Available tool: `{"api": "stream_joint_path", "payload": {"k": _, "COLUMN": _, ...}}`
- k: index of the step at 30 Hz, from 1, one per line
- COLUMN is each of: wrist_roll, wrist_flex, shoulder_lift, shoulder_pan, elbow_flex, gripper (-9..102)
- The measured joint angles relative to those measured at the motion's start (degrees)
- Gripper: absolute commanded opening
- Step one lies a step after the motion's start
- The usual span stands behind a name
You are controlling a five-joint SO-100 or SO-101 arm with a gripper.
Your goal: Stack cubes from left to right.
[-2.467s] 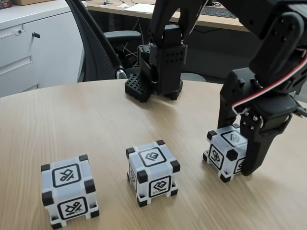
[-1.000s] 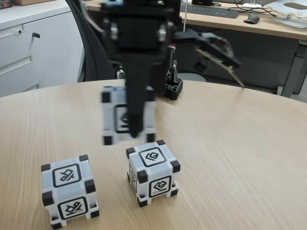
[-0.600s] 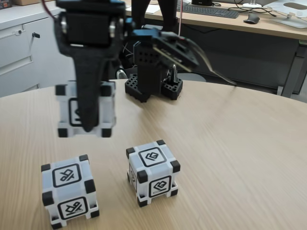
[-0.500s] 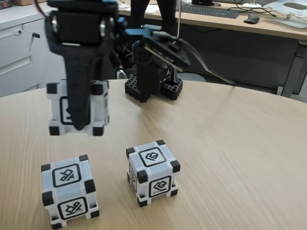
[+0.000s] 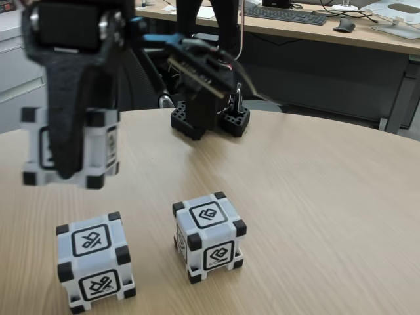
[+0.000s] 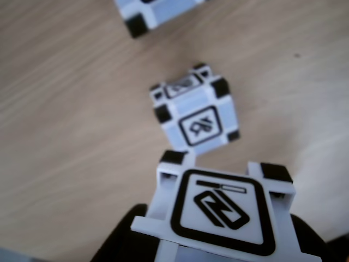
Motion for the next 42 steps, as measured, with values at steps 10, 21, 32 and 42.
{"api": "stream_joint_path", "payload": {"k": 10, "wrist_roll": 0.4, "wrist_flex": 0.0, "shoulder_lift": -2.1, "shoulder_pan": 0.1, "elbow_flex": -2.3, "gripper": 0}}
{"api": "stream_joint_path", "payload": {"k": 21, "wrist_roll": 2.5, "wrist_flex": -0.5, "shoulder_lift": -8.3, "shoulder_pan": -0.8, "elbow_flex": -2.4, "gripper": 0}}
{"api": "stream_joint_path", "payload": {"k": 32, "wrist_roll": 0.6, "wrist_flex": -10.0, "shoulder_lift": -9.1, "shoulder_pan": -1.1, "elbow_flex": -2.5, "gripper": 0}}
{"api": "stream_joint_path", "payload": {"k": 42, "wrist_roll": 3.5, "wrist_flex": -10.0, "shoulder_lift": -9.1, "shoulder_pan": -1.1, "elbow_flex": -2.5, "gripper": 0}}
